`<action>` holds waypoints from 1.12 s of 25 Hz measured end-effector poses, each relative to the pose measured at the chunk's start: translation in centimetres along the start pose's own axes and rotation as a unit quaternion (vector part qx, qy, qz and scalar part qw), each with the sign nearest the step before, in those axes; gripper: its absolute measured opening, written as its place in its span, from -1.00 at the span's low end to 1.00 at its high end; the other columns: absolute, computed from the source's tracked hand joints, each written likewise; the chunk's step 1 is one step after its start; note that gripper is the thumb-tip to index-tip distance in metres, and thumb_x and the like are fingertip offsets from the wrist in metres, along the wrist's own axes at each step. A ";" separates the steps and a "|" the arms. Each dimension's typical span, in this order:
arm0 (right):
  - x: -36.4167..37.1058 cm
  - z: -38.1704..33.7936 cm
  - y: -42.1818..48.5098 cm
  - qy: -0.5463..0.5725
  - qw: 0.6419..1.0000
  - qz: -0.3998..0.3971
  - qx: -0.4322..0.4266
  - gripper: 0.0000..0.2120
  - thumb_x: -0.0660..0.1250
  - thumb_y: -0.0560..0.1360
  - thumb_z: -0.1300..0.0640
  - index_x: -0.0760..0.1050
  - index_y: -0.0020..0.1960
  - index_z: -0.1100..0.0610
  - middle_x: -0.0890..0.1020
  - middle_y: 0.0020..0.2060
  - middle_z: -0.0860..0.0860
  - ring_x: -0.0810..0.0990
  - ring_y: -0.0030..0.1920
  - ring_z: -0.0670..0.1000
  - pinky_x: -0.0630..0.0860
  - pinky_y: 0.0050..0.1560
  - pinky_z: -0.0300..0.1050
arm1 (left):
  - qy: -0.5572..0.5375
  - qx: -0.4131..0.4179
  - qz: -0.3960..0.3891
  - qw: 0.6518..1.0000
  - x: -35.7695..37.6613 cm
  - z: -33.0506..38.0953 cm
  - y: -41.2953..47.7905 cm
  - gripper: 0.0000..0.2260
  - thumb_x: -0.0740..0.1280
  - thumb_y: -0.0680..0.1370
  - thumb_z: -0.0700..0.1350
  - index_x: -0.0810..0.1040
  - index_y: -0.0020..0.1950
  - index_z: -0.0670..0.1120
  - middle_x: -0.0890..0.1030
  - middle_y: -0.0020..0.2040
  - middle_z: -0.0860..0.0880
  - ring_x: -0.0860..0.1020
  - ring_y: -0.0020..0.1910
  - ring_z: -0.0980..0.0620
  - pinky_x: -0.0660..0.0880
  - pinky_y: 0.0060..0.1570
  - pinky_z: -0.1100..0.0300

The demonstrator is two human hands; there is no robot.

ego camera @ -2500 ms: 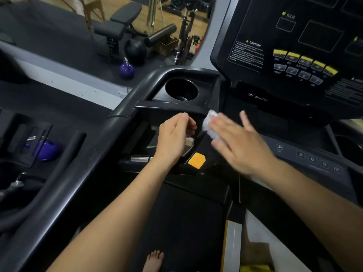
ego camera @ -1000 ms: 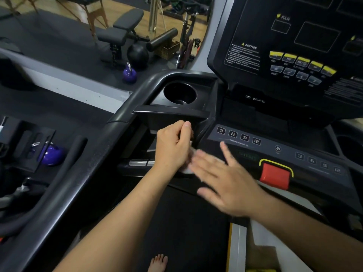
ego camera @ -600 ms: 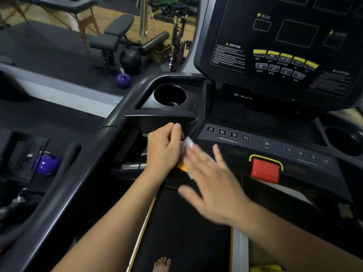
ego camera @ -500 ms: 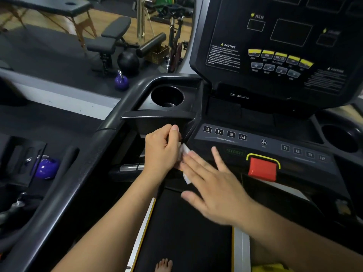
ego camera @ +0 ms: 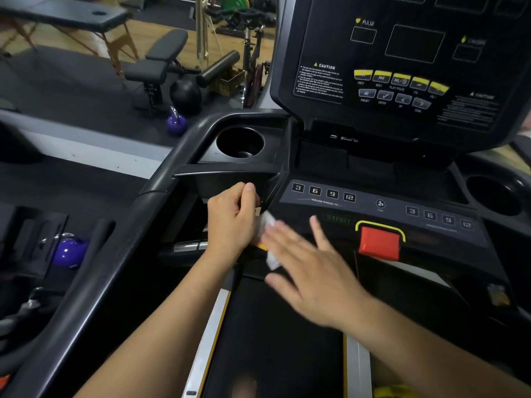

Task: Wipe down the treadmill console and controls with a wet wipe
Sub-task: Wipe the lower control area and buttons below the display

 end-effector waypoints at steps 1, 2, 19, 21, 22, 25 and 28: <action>-0.7 2.0 0.7 -0.005 0.999 0.007 0.036 -0.36 -0.07 0.59 -0.25 0.08 0.56 0.06 0.10 0.55 -0.08 -0.07 0.54 -0.15 -0.20 0.50 0.23 | 0.002 -0.002 -0.003 1.000 0.0 0.0 0.0 -0.64 0.17 0.62 -0.10 0.51 -0.36 -0.13 0.55 -0.42 0.00 0.52 -0.38 0.02 0.44 -0.28 0.06; -1.6 4.0 1.4 -0.004 0.997 0.017 0.076 -0.36 -0.11 0.58 -0.26 0.03 0.57 0.04 0.07 0.55 -0.10 -0.10 0.53 -0.18 -0.25 0.50 0.20 | 0.003 -0.002 -0.005 1.000 0.0 0.0 0.0 -0.64 0.17 0.62 -0.10 0.51 -0.35 -0.12 0.56 -0.42 0.00 0.53 -0.37 0.02 0.45 -0.27 0.04; -1.2 0.0 1.5 -0.009 1.000 0.006 0.029 -0.44 -0.04 0.60 -0.22 0.27 0.48 0.07 0.26 0.51 -0.04 0.07 0.53 -0.08 -0.11 0.50 0.26 | 0.002 0.020 0.001 1.000 -0.3 0.7 -0.3 -0.60 0.17 0.61 -0.04 0.54 -0.39 -0.11 0.49 -0.52 0.02 0.49 -0.48 0.04 0.39 -0.40 0.16; -1.6 1.1 3.7 -0.009 0.999 0.008 0.053 -0.41 -0.06 0.60 -0.23 0.18 0.52 0.06 0.15 0.55 -0.05 -0.03 0.54 -0.10 -0.18 0.49 0.27 | 0.012 0.010 0.002 1.000 -0.3 0.2 -0.3 -0.58 0.15 0.61 0.00 0.56 -0.37 -0.12 0.49 -0.52 0.01 0.48 -0.47 0.04 0.38 -0.40 0.15; -2.0 2.4 4.6 -0.017 0.997 0.007 0.073 -0.41 -0.07 0.60 -0.23 0.14 0.53 0.05 0.11 0.56 -0.06 -0.06 0.54 -0.11 -0.21 0.49 0.26 | 0.008 -0.002 -0.001 1.000 -0.3 -0.1 -0.4 -0.58 0.15 0.62 0.01 0.59 -0.35 -0.09 0.52 -0.51 0.02 0.51 -0.46 0.07 0.40 -0.38 0.17; -2.9 7.5 3.9 -0.055 0.987 0.001 0.149 -0.37 -0.17 0.59 -0.25 0.02 0.57 0.04 0.05 0.56 -0.07 -0.08 0.54 -0.11 -0.22 0.49 0.23 | -0.018 -0.028 -0.002 0.999 -0.1 -0.5 -0.5 -0.56 0.15 0.63 0.01 0.60 -0.38 -0.02 0.57 -0.49 0.07 0.57 -0.45 0.12 0.43 -0.34 0.25; -2.4 5.4 0.8 -0.056 0.992 0.023 0.114 -0.33 -0.13 0.58 -0.29 0.14 0.55 0.07 0.17 0.54 -0.02 0.02 0.54 -0.06 -0.13 0.51 0.21 | -0.028 -0.036 0.009 0.999 -0.1 -0.8 -0.4 -0.55 0.15 0.63 0.02 0.56 -0.42 0.00 0.57 -0.49 0.08 0.57 -0.46 0.13 0.43 -0.35 0.28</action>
Point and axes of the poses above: each hand's wrist, its own y-axis towards the middle knuckle, its own x-axis out of the palm, z = x × y, the point moved 10 cm from there along y, towards the middle knuckle
